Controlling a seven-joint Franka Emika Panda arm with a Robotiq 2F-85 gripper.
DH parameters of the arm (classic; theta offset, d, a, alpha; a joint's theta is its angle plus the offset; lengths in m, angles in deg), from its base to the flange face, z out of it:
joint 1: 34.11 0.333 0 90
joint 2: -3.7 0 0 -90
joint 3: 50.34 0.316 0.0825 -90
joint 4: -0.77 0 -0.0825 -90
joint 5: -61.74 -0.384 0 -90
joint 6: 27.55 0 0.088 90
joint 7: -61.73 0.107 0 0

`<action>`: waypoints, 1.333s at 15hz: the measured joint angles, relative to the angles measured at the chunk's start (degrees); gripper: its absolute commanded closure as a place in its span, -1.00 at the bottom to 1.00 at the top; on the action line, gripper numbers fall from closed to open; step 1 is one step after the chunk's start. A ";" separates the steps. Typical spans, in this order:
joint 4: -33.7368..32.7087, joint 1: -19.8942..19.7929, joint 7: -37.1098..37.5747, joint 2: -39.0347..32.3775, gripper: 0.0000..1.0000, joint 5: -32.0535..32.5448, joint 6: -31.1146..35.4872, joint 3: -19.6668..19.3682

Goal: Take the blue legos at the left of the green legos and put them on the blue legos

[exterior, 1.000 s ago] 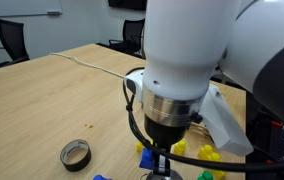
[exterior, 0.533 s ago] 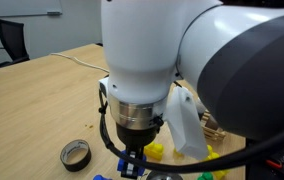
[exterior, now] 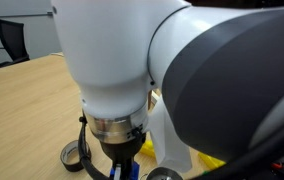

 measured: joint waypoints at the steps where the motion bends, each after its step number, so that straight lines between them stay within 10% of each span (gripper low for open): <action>1: -0.32 0.27 0.00 -0.23 0.80 -0.10 -0.68 0.00; 20: -2.32 1.64 1.86 -3.83 0.80 -1.13 -3.65 -0.24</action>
